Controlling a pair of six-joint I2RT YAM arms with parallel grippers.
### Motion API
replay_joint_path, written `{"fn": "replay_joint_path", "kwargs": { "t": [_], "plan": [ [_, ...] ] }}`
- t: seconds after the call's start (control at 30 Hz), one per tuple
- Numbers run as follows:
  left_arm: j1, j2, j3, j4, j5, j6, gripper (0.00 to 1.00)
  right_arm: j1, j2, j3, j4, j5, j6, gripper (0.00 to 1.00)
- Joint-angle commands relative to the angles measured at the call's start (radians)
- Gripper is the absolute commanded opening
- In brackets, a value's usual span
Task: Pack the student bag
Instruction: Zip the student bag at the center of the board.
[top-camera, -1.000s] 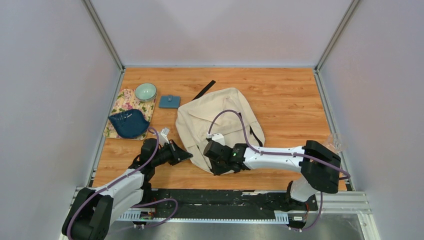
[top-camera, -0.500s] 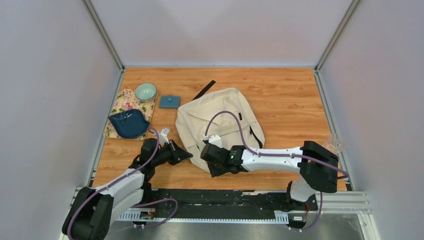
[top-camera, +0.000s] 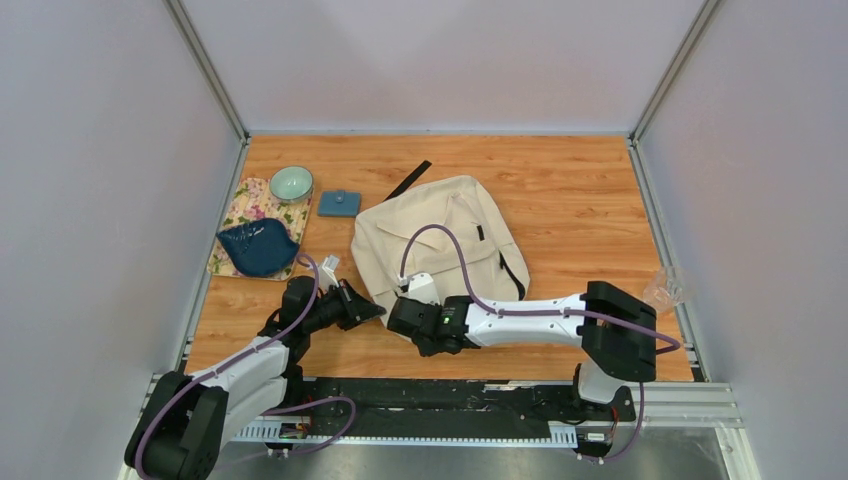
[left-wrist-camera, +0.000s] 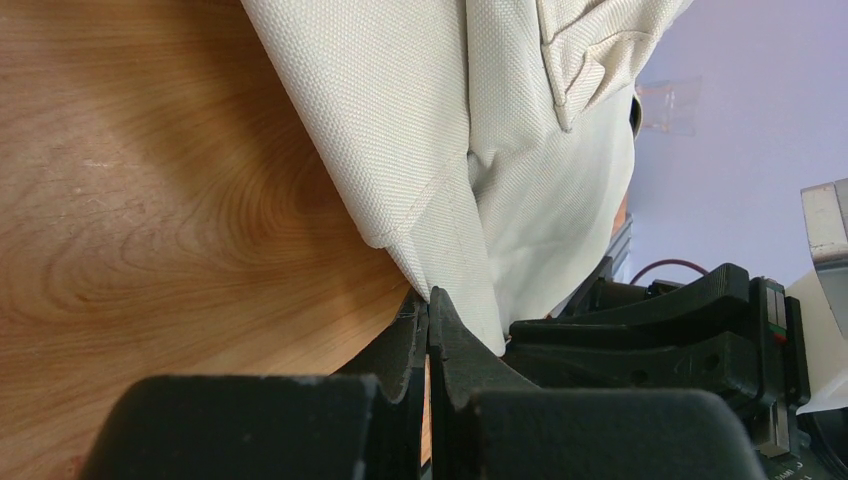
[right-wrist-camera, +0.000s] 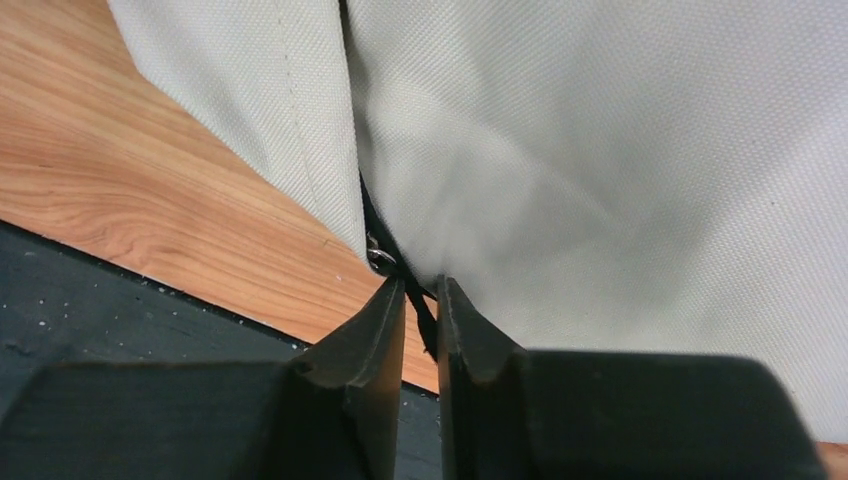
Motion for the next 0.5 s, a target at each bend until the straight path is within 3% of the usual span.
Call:
{"fn": "replay_joint_path", "kwargs": {
  "t": [0.0,0.1,0.47],
  "plan": [
    [0.003,-0.004,-0.085,0.032,0.046,0.004,0.00,0.010,0.011,0.044,-0.031,0.078,0.017,0.14],
    [0.002,-0.005,-0.085,0.031,0.045,0.005,0.00,0.013,-0.002,0.044,-0.030,0.069,0.003,0.01],
    [0.003,0.000,-0.082,0.031,0.048,0.007,0.00,0.016,-0.088,-0.051,0.105,-0.132,-0.006,0.00]
  ]
}}
